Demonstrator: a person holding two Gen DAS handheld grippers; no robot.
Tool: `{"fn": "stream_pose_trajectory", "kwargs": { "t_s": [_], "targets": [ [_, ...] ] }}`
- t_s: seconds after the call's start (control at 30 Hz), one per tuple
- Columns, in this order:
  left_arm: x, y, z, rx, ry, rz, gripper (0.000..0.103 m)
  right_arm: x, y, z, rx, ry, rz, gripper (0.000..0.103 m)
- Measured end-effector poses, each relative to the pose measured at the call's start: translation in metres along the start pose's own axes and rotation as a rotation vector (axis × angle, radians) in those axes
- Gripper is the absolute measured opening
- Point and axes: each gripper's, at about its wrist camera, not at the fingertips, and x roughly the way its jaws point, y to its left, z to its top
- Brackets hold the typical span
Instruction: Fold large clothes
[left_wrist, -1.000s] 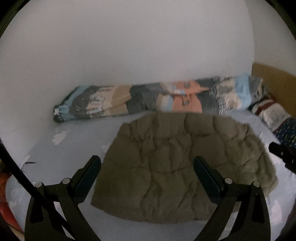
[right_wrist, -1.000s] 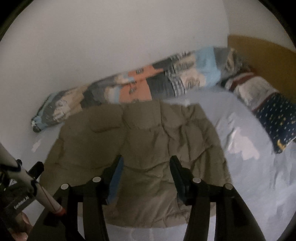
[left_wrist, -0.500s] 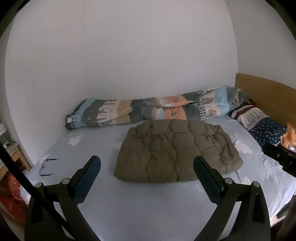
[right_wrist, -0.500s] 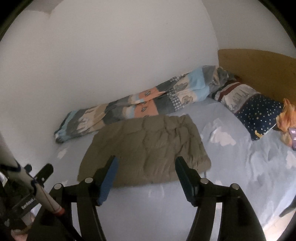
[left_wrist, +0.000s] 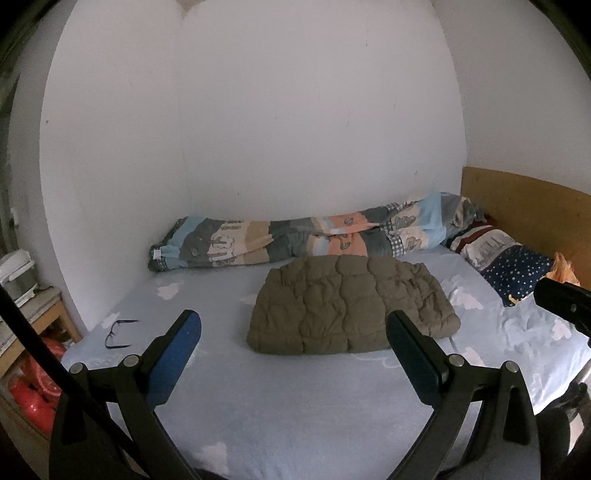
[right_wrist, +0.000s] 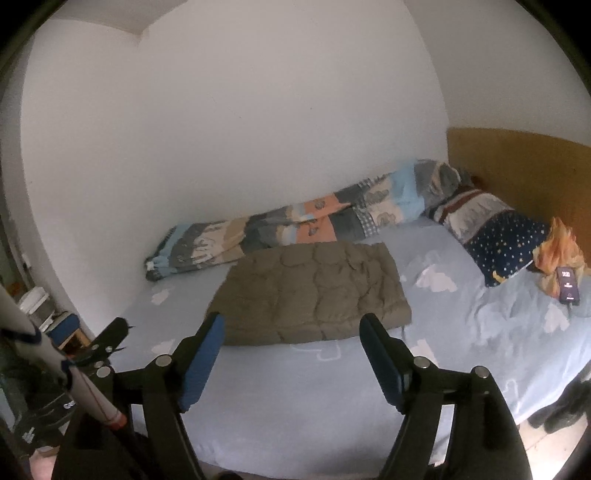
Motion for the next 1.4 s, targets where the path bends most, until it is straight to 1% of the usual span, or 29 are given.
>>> {"fn": "stream_pose_trajectory", "kwargs": {
  "t_s": [0.17,0.3,0.4,0.67,0.77,0.83,0.93,1.0,1.1,1.13,1.2,1.3,1.4],
  "targets": [
    [-0.013,0.005,0.002,-0.015,-0.027,0.01,0.1,-0.025,0.017,0.0,-0.029,-0.029,0.025,0.085],
    [-0.016,0.009,0.002,-0.034,-0.031,0.019,0.1,-0.035,0.033,0.001,-0.066,-0.053,0.028,0.088],
    [-0.015,0.012,0.001,-0.045,-0.021,0.023,0.1,-0.035,0.037,0.002,-0.077,-0.057,0.032,0.09],
    [-0.005,0.019,-0.002,-0.054,0.01,0.039,0.101,-0.023,0.042,0.002,-0.09,-0.033,0.021,0.092],
    [0.003,0.021,-0.004,-0.048,0.041,0.034,0.102,-0.018,0.046,0.002,-0.109,-0.029,0.017,0.092],
    [0.009,0.022,-0.007,-0.047,0.063,0.021,0.102,-0.015,0.048,0.001,-0.116,-0.029,0.012,0.095],
    [0.014,0.025,-0.013,-0.057,0.059,0.028,0.102,-0.008,0.051,-0.003,-0.12,-0.025,0.009,0.097],
    [0.017,0.027,-0.017,-0.072,0.049,0.004,0.102,-0.003,0.053,-0.007,-0.126,-0.018,0.001,0.097],
    [0.026,0.032,-0.02,-0.089,0.05,-0.007,0.102,0.01,0.054,-0.015,-0.132,0.021,-0.006,0.098],
    [0.029,0.033,-0.02,-0.088,0.055,-0.001,0.102,0.014,0.053,-0.016,-0.133,0.029,-0.007,0.098],
    [0.037,0.036,-0.021,-0.084,0.074,0.018,0.102,0.023,0.052,-0.018,-0.146,0.05,-0.031,0.098],
    [0.046,0.043,-0.024,-0.11,0.077,-0.004,0.102,0.03,0.05,-0.02,-0.155,0.056,-0.062,0.098],
    [0.053,0.043,-0.026,-0.102,0.081,0.016,0.102,0.037,0.051,-0.023,-0.183,0.059,-0.103,0.098]
  ]
}}
